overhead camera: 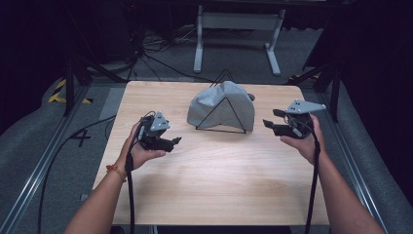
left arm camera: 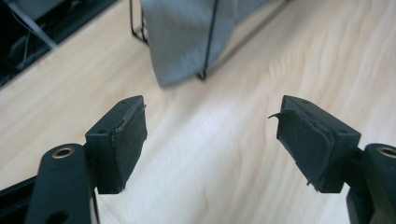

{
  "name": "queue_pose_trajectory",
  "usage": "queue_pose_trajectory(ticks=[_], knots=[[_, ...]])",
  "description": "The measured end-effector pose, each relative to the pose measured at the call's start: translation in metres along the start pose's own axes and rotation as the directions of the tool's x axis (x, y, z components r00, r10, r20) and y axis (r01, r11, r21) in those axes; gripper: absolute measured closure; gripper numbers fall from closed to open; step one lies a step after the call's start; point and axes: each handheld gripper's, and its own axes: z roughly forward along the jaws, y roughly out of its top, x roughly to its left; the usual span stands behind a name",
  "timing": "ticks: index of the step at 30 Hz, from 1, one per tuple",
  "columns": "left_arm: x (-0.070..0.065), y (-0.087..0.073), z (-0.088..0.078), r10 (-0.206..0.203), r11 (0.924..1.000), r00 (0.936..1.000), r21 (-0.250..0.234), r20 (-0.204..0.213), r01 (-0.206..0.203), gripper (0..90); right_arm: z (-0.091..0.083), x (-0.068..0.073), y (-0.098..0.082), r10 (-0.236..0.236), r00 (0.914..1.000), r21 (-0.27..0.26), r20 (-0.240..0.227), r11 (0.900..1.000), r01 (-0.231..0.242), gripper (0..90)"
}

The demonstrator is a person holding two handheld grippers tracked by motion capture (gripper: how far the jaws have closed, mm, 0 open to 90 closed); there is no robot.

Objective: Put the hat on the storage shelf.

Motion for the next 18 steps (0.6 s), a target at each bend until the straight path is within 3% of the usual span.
queue_pose_trajectory(ticks=[5, 9, 12, 13, 14, 16, 18], knots=[[-0.016, -0.034, -0.006, -0.013, 0.9987, 0.9998, 0.051, 0.018, 0.012, 23.4, -0.016, 0.009, -0.038, 0.018, 0.9998, 0.032, 0.003, 0.999, -0.018, 38.7], [-0.026, -0.063, -0.007, -0.021, 0.9944, 0.9986, 0.104, 0.048, 0.016, 21.9, -0.024, 0.016, -0.082, 0.045, 0.9987, 0.098, 0.023, 0.994, -0.047, 35.4], [-0.036, -0.081, -0.008, -0.009, 0.989, 0.9979, 0.148, 0.064, 0.0, 20.4, -0.031, 0.017, -0.116, 0.097, 0.9951, 0.139, 0.02, 0.985, -0.098, 33.7], [-0.041, -0.088, -0.01, -0.001, 0.9873, 0.9976, 0.159, 0.069, -0.01, 19.9, -0.037, 0.016, -0.136, 0.138, 0.9901, 0.147, 0.024, 0.979, -0.14, 32.5], [-0.041, -0.088, -0.01, -0.001, 0.9873, 0.9976, 0.159, 0.069, -0.01, 19.9, -0.037, 0.016, -0.136, 0.138, 0.9901, 0.147, 0.024, 0.979, -0.14, 32.5], [-0.043, -0.095, -0.014, -0.046, 0.9902, 0.9944, 0.136, 0.095, 0.033, 19.9, -0.043, 0.014, -0.152, 0.179, 0.983, 0.162, 0.042, 0.97, -0.183, 30.6], [-0.045, -0.099, -0.018, -0.049, 0.9916, 0.9938, 0.124, 0.1, 0.037, 19.9, -0.053, 0.011, -0.168, 0.219, 0.9739, 0.174, 0.06, 0.959, -0.226, 30.0]])
